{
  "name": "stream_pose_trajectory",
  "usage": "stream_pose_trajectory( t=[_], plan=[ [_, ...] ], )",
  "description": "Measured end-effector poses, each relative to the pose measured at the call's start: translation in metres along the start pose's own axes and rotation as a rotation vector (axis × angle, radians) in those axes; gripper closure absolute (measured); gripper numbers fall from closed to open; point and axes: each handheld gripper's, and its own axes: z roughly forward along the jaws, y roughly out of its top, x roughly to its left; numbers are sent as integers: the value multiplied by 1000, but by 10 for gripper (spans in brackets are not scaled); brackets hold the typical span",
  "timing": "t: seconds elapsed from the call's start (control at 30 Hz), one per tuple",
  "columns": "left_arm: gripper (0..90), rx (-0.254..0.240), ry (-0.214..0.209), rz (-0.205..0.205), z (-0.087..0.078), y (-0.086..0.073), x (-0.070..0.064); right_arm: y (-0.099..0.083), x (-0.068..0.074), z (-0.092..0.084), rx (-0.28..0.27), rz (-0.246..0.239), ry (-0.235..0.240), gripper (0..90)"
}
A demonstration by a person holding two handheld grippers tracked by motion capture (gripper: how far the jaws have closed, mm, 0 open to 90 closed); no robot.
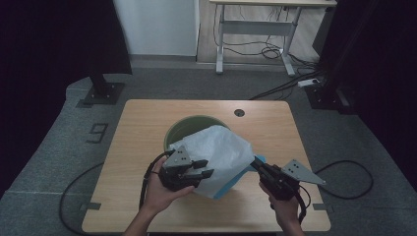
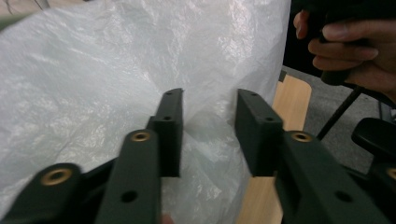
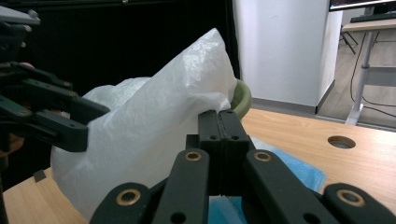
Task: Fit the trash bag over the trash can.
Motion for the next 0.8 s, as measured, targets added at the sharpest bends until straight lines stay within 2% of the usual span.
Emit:
stream_pose_trajectory(
  t=[0.07, 0.2, 0.27, 0.33, 0.57, 0.63, 0.7, 0.8],
  plan=[
    [687, 9, 9, 1, 2, -1, 0, 1, 0, 0, -2, 1, 1, 886],
    [777, 10, -5, -3, 2, -2, 1, 3, 0, -2, -9, 1, 1, 887],
    [807, -6, -20, -16, 0, -1, 2, 4, 0, -4, -14, 1, -1, 886],
    [875, -33, -27, -29, -3, 0, 4, 3, 0, -4, -15, 1, -1, 886],
    [897, -96, -40, -63, -14, 4, 11, -1, -4, -6, -10, 10, -8, 886],
    [898, -125, -50, -89, -19, 5, 17, -1, -5, -7, -9, 12, -13, 886],
    [899, -165, -81, -132, -21, 5, 24, 0, -7, -8, -9, 10, -12, 883],
    [900, -192, -63, -159, -22, 4, 30, -1, -4, -5, 6, -20, -16, 881]
  ],
)
